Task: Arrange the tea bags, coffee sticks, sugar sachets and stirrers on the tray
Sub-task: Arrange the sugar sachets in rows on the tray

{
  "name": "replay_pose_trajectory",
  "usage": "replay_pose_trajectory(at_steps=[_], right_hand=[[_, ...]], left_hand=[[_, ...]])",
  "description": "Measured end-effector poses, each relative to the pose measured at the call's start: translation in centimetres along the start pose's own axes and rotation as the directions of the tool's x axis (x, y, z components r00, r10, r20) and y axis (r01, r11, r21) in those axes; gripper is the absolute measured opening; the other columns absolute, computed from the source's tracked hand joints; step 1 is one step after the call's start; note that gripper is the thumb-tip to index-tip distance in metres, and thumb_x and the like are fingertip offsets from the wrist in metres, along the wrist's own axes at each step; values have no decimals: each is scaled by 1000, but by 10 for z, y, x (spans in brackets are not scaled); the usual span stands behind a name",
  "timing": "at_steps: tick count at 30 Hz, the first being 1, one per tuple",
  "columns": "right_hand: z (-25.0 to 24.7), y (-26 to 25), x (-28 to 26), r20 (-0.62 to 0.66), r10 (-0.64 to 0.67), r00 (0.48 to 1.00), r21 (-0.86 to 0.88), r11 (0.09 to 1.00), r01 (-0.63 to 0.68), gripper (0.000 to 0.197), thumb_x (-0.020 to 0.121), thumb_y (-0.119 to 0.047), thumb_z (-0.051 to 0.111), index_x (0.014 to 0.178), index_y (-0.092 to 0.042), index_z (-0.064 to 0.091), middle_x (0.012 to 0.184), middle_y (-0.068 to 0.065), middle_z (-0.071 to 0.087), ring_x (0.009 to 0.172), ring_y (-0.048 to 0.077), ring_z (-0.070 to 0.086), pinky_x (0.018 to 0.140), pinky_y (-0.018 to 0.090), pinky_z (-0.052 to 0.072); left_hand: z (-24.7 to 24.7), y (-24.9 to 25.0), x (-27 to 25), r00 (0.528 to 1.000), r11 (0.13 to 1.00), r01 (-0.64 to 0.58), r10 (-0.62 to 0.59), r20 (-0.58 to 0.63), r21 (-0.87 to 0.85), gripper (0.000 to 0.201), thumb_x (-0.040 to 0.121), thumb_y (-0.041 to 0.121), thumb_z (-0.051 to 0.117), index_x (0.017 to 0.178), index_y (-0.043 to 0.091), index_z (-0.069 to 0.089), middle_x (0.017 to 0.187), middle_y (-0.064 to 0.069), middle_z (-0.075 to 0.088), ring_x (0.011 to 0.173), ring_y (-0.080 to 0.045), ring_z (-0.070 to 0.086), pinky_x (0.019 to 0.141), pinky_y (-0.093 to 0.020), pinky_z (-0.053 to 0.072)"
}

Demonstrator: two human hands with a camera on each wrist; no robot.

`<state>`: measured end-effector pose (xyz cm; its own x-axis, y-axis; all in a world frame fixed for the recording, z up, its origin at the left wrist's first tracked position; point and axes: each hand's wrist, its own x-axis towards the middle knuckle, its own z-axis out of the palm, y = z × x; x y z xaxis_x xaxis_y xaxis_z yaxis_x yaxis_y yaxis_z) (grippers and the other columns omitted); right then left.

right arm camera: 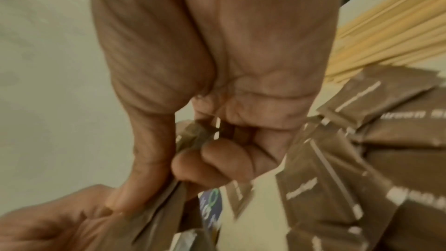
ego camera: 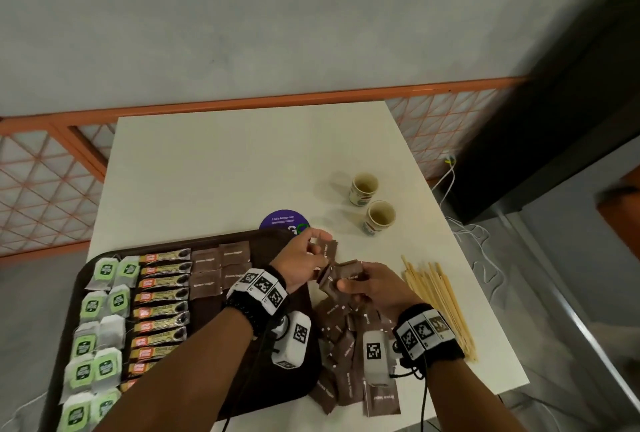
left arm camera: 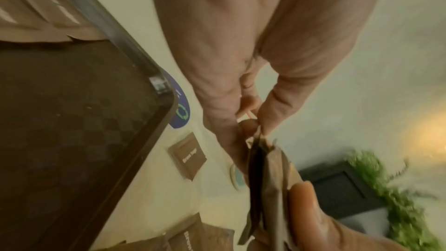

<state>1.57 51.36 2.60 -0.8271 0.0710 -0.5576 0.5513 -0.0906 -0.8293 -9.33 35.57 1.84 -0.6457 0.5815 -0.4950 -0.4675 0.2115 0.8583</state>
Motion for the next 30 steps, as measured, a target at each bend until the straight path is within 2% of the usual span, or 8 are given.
replay_pose_trajectory(at_steps=[5,8,10,12,16,18,22,30], right_hand=[[46,-6,10,62,18,998,120,993,-25,47,68,-27,87,107,-5,73,72,6,61,55,10,47,55,22,39],[101,-11,17,90,9,996,153,988,-23,42,73,-19,85,106,1,68,85,15,62,61,13,50,58,25,39],[142,-13,18,45,10,999,-65,998,-7,41,74,-19,84,103,-4,59,79,8,64,55,13,54,51,24,42],[177,-6,20,-19,-33,999,-429,903,21,50,66,-35,87,97,-16,51,82,-2,67,61,10,59,52,20,43],[218,15,21,-7,-77,997,-713,699,49,49,60,-52,80,86,-22,51,81,-5,65,70,10,60,57,23,43],[232,22,19,-33,-72,997,-639,769,34,31,70,-36,79,83,-18,58,77,-1,68,61,11,62,56,25,49],[242,29,17,-87,-9,996,-366,930,-24,9,82,-12,77,82,-8,69,65,2,70,48,11,59,50,24,49],[222,36,59,-241,208,948,-125,962,-243,9,88,-7,70,93,-1,67,67,6,61,40,7,52,36,16,33]], left_hand=[[-37,8,-51,996,931,20,-49,-70,-363,11,94,11,60,105,12,61,84,-6,60,65,-10,60,59,-26,54],[-65,-6,-86,987,888,160,-156,44,-431,31,95,38,57,118,18,61,96,-7,64,78,-19,61,67,-33,56],[-82,-22,-106,964,821,266,-234,128,-505,32,98,40,51,121,21,61,93,-10,66,76,-25,62,74,-43,55],[-100,-38,-126,948,787,294,-313,59,-542,27,102,30,46,118,17,63,80,-10,69,72,-26,66,74,-48,57],[-134,-70,-155,940,788,249,-338,-56,-563,18,98,13,53,88,12,68,73,-11,67,62,-24,66,50,-35,55],[-147,-82,-163,933,780,236,-348,-88,-579,14,94,10,60,80,12,63,76,-13,65,65,-27,65,48,-31,51],[-161,-89,-171,926,798,204,-345,-152,-568,21,91,15,65,108,2,62,82,-16,67,68,-26,65,51,-31,53],[-214,-89,-193,908,781,113,-332,-255,-615,21,99,10,51,116,2,60,100,-27,66,80,-37,68,58,-40,59]])
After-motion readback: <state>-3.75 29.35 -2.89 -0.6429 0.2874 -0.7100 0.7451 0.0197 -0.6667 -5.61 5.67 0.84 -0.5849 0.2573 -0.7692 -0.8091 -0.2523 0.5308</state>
